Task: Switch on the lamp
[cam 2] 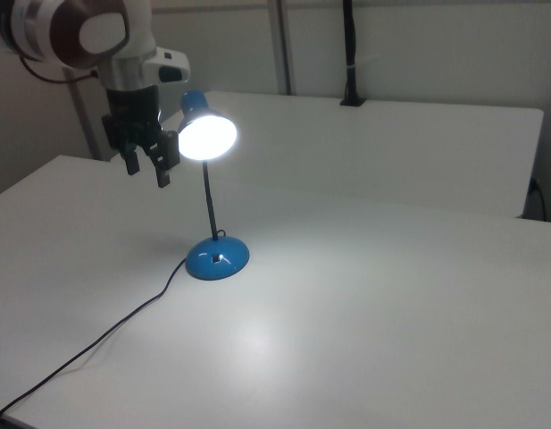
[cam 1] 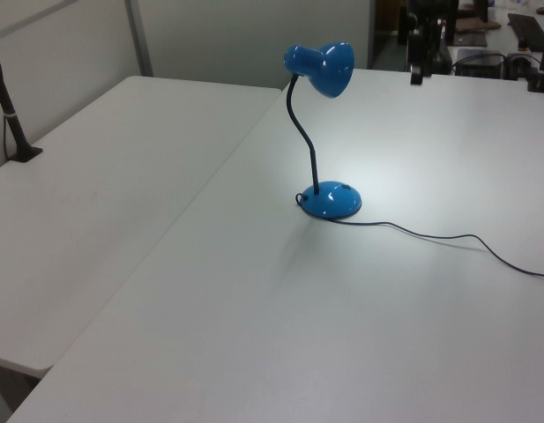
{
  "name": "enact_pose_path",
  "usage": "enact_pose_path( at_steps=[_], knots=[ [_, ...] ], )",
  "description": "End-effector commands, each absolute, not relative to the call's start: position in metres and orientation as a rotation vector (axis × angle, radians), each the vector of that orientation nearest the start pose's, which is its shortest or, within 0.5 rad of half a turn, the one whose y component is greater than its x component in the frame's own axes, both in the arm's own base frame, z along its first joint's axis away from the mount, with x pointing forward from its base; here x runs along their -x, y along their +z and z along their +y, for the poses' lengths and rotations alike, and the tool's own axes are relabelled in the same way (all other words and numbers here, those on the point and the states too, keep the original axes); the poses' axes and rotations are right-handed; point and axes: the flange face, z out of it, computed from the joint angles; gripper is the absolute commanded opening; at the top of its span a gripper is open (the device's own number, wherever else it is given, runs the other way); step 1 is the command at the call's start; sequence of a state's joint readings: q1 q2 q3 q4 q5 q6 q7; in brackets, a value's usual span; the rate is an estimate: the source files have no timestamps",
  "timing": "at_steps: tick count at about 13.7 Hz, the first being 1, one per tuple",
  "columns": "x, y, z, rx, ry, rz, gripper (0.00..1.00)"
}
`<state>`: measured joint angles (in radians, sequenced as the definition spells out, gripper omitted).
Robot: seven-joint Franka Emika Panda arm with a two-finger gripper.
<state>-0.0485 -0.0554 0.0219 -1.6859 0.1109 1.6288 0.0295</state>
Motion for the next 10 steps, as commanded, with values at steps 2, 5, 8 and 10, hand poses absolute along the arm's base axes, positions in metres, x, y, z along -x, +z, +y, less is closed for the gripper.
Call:
enact_pose_path(
  at_steps=[2,5,8,10],
  knots=[
    [-0.554,0.622,-0.016,3.134,-0.089,0.041,1.0],
    [-0.563,0.623,-0.024,3.144,-0.169,0.057,1.0],
    [-0.563,0.621,-0.024,3.152,-0.164,0.056,1.0],
    [-0.567,0.615,-0.025,3.153,-0.15,0.056,1.0]
  ],
)
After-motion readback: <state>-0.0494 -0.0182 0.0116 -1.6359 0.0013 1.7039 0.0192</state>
